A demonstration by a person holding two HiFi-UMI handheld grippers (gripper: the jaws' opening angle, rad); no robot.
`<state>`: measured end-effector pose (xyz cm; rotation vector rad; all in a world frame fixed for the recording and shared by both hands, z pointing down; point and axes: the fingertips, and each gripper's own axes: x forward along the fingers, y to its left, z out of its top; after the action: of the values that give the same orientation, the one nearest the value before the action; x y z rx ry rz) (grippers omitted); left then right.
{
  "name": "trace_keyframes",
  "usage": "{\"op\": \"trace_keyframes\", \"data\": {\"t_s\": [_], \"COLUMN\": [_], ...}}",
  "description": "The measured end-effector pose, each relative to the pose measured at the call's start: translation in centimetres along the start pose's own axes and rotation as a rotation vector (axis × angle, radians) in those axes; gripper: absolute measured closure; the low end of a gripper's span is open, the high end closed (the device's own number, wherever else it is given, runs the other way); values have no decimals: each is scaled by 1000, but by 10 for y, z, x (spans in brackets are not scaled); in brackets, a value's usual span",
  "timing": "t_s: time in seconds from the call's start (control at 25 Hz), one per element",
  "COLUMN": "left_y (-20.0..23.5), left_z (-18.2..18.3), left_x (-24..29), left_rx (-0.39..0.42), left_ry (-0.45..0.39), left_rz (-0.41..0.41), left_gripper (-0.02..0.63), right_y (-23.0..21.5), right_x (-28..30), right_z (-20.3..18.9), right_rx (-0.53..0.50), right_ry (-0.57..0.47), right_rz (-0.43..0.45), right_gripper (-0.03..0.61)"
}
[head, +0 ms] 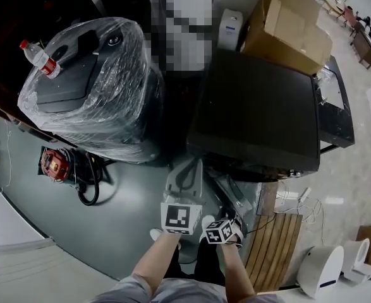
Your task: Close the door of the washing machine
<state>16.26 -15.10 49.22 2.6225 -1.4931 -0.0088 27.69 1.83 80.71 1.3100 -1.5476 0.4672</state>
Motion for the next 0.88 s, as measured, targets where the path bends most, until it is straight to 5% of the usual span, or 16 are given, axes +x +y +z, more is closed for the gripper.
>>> {"op": "trace_keyframes", "data": {"t_s": [0.32,0.88], "left_y": [-11,-10], "left_z": [-10,-25], "left_x": [14,35], "left_rx": [1,-3], "left_ry": [16,41], "left_rz": [-6,8], "left_gripper": [614,614], "right_y": [-63,-137], "right_x": [21,59], "right_z": [9,54], "right_rx": [8,19], "right_ry": [-48,-182], "right_rz": [-132,-207], "right_gripper": [578,578]}}
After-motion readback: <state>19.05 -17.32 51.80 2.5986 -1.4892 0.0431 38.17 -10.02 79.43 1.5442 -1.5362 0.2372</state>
